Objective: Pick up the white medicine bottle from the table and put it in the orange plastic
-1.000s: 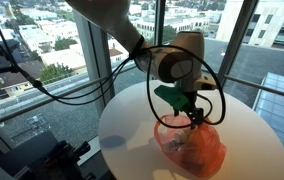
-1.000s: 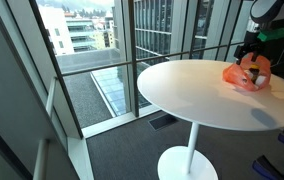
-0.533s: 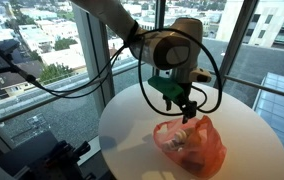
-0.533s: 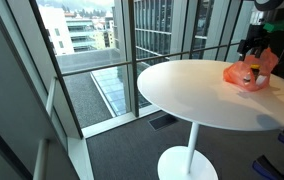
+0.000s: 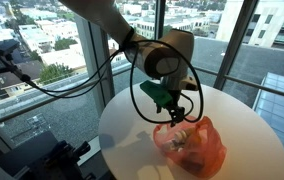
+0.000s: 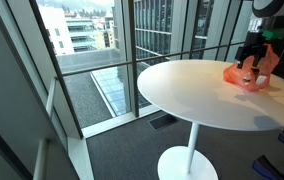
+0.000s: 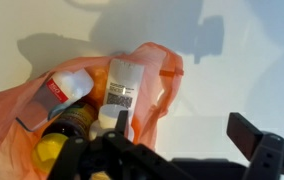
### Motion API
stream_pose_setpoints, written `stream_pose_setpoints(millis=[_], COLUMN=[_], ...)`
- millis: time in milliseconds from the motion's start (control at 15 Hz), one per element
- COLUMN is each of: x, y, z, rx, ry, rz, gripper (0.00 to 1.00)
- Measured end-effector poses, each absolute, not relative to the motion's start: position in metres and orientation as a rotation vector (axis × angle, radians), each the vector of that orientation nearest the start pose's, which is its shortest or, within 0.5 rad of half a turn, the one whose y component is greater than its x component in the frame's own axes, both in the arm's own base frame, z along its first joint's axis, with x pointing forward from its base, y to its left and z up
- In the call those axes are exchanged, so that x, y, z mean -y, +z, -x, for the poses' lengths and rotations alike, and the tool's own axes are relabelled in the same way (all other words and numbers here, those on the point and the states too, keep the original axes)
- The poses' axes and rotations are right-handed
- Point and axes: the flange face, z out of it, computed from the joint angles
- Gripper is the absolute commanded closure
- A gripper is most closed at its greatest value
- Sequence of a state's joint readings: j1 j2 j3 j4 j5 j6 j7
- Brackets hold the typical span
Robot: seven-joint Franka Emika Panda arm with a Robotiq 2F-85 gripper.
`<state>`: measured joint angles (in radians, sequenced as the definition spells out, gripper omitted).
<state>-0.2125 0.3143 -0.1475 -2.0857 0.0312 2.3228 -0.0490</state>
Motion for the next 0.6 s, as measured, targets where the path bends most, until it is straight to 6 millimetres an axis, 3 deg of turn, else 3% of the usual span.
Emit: stream_pose_setpoints(millis=[200, 267, 333, 600], x=[0.192, 0.189, 0.187, 0.182], y=[0.256, 0.253, 0.249, 0.237], z=[-0.535, -0.534, -0.533, -0.533], rx=[-0.499, -0.494, -0.488, -0.475], ry=[0.121, 0.114, 0.104, 0.071], rz=[3.103, 3.105, 3.109, 3.119], gripper=[0.00, 0.23, 0.26, 0.60])
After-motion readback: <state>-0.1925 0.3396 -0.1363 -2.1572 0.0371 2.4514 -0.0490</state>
